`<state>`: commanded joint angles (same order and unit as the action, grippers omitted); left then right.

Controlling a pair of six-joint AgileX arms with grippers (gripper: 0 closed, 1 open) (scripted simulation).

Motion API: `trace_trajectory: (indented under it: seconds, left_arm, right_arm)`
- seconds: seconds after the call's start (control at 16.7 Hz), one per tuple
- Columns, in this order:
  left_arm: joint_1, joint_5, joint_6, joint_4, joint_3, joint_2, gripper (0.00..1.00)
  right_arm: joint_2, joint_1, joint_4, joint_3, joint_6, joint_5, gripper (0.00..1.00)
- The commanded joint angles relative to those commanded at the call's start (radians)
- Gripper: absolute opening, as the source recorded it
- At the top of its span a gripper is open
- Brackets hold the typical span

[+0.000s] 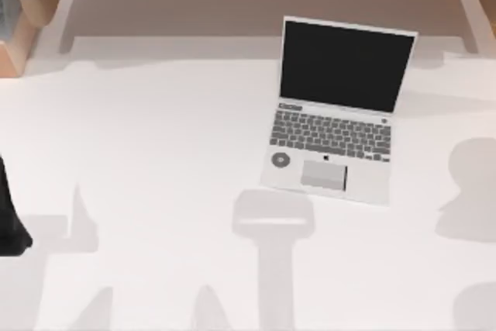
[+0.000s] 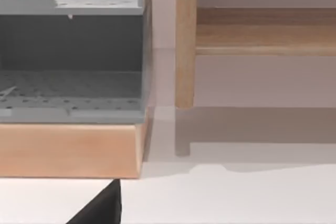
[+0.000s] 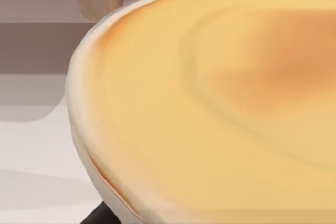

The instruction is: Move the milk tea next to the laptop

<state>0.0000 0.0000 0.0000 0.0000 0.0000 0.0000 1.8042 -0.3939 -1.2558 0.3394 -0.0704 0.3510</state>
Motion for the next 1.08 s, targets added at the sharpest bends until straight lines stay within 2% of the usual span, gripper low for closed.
trace_trajectory:
  seconds: [0.24,0.42,1.08]
  left_arm:
    - [0.000,0.000,0.000,0.000,0.000,0.000,1.00]
    - [0.000,0.000,0.000,0.000,0.000,0.000,1.00]
    - [0.000,0.000,0.000,0.000,0.000,0.000,1.00]
  right_arm:
    - [-0.006,0.005,-0.011,0.007,0.002,-0.004,0.00]
    - [-0.045,0.046,-0.025,0.042,0.009,-0.045,0.00]
    - [-0.144,0.386,0.115,0.087,0.081,-0.376,0.00]
